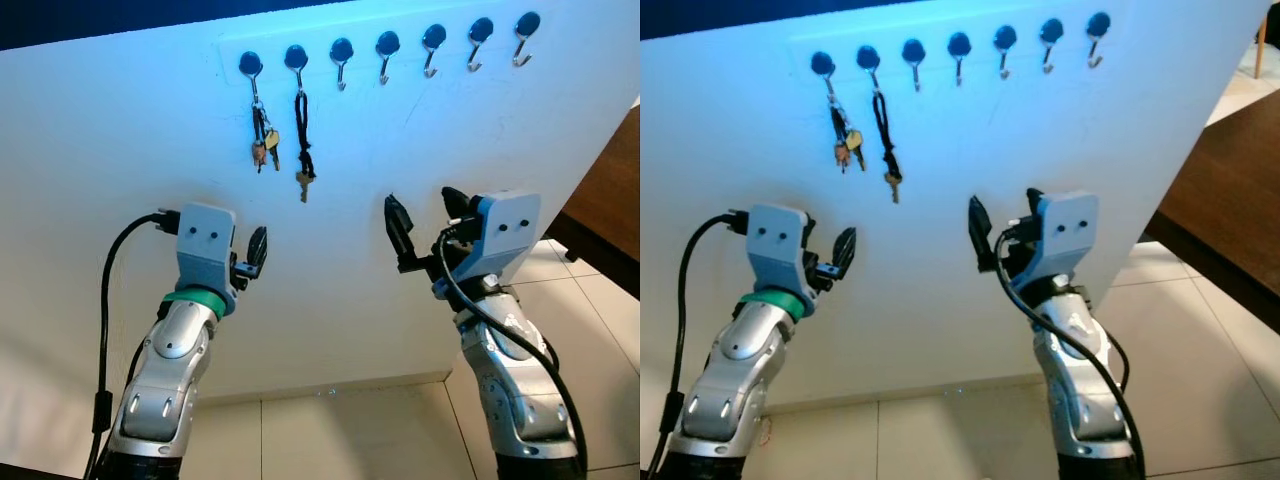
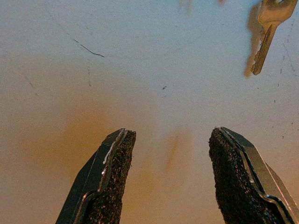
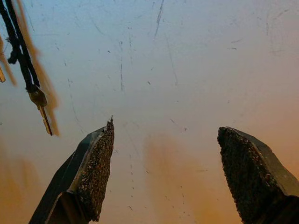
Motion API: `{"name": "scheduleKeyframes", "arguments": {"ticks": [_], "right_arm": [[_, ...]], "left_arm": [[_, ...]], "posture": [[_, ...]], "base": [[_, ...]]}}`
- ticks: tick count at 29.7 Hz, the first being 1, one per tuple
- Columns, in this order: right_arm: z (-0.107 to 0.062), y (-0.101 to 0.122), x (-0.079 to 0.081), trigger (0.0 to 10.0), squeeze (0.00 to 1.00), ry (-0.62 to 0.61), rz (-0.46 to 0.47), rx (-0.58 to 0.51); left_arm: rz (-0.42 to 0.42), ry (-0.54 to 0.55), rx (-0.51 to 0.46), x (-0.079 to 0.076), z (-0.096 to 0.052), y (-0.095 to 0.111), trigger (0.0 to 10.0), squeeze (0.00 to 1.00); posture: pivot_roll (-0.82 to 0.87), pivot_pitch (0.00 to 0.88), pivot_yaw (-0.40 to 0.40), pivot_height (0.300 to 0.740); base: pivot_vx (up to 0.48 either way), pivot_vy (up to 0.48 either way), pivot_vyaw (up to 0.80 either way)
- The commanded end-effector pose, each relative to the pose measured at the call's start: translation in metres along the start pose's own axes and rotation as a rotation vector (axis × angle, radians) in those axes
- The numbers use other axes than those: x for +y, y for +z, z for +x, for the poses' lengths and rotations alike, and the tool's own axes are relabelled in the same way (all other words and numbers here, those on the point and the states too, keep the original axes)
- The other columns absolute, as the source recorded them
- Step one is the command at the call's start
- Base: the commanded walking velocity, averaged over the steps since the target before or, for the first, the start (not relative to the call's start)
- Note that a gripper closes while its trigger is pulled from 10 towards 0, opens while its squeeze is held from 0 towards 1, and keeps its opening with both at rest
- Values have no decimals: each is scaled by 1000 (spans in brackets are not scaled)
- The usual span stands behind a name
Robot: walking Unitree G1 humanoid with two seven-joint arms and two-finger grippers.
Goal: Hang keys on a hook
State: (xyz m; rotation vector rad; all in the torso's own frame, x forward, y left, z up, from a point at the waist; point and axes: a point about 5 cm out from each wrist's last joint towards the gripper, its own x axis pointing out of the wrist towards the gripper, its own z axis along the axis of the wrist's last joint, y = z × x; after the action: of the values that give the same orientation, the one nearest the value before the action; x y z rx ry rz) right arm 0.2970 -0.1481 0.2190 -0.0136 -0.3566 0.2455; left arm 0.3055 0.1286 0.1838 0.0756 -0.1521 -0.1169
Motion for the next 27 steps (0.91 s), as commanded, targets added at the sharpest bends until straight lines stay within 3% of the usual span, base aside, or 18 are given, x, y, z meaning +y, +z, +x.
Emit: {"name": "scheduleKeyframes", "arguments": {"ticks": [1, 27], "right_arm": [[-2, -2, 3, 10000, 0, 5, 1, 10], [-1, -4, 7, 10000, 0, 21, 7, 13]], "left_arm": [[9, 6, 20, 3, -1, -6, 10000, 0], [18, 17, 17, 6, -3, -6, 10000, 0]], "posture": [[-269, 102, 195, 740], [-257, 93, 186, 740]], "base": [[0, 0, 0], [0, 0, 0]]}}
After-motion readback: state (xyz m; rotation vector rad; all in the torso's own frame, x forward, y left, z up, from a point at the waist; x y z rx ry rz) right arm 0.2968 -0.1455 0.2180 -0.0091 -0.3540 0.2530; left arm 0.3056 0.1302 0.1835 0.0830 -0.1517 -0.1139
